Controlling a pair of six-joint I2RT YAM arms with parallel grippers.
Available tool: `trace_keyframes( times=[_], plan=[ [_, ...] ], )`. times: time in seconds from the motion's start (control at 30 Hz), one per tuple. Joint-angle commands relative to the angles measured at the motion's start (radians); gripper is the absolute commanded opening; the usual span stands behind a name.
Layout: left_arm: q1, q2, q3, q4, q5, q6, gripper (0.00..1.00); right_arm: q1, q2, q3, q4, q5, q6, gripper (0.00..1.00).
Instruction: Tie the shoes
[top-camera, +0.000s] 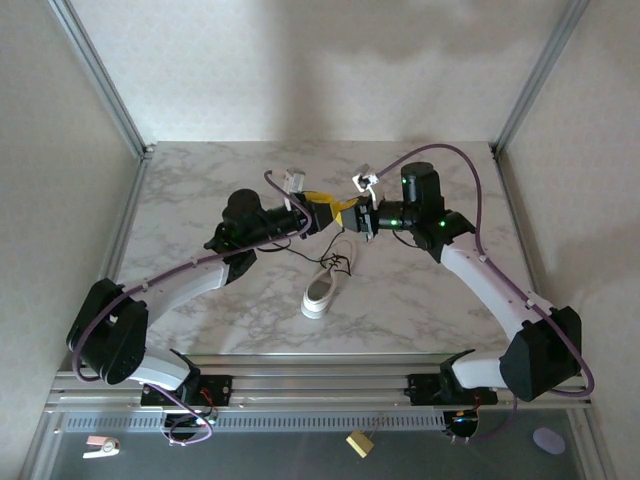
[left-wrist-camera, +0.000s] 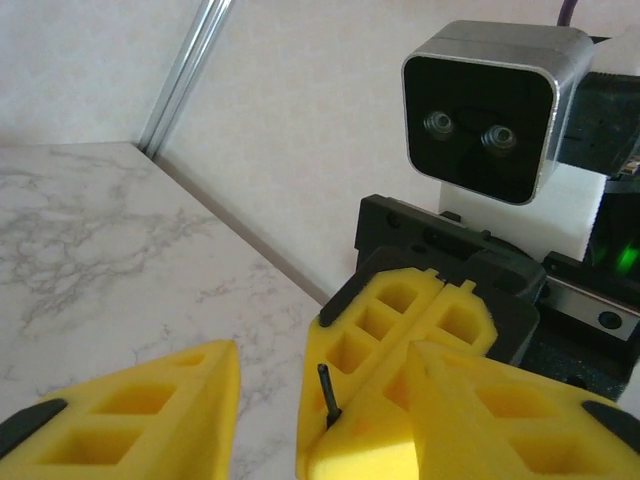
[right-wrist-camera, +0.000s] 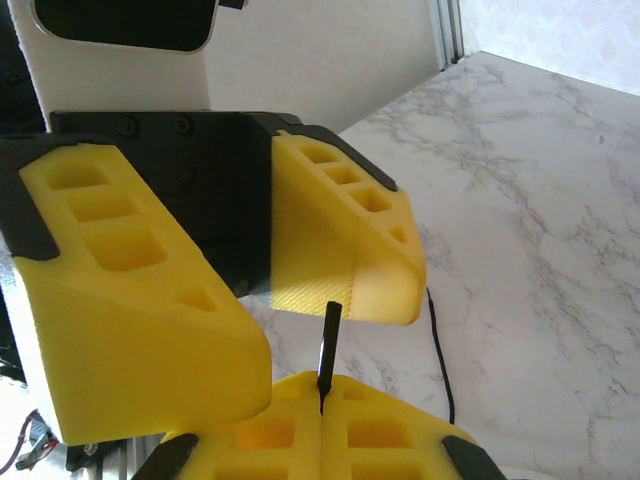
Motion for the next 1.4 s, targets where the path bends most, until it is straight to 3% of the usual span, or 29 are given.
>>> trace_keyframes(
  times=[0.0, 0.3, 0.4, 0.53, 0.6, 0.83, 1.07, 1.37],
  plan=[
    [-0.013, 0.018, 0.036, 0.038, 0.018, -0.026, 0.43, 0.013, -0.026, -0.003, 0.012, 0.01, -0.029, 0.0],
    [-0.031, 0.039, 0.051, 0.064, 0.039, -0.047, 0.0, 0.019, -0.042, -0.024, 0.054, 0.051, -0.02, 0.0],
    [-0.031, 0.03, 0.045, 0.056, 0.019, -0.039, 0.0, 0.019, -0.049, -0.031, 0.058, 0.054, -0.02, 0.0],
    [-0.031, 0.009, 0.037, 0.056, -0.007, -0.035, 0.0, 0.019, -0.056, -0.048, 0.055, 0.062, -0.026, 0.25],
    [-0.032, 0.002, 0.037, 0.056, -0.008, -0.033, 0.0, 0.02, -0.063, -0.067, 0.077, 0.071, -0.017, 0.31],
    [-0.03, -0.023, 0.011, 0.06, -0.068, -0.043, 0.0, 0.02, -0.098, -0.143, 0.201, 0.119, 0.042, 0.31],
    [-0.03, -0.024, -0.004, 0.122, -0.078, -0.1, 0.0, 0.022, -0.111, -0.278, 0.51, 0.076, 0.156, 0.32],
    [-0.031, -0.023, -0.01, 0.121, -0.077, -0.105, 0.0, 0.034, -0.111, -0.289, 0.617, 0.074, 0.208, 0.32]
  ],
)
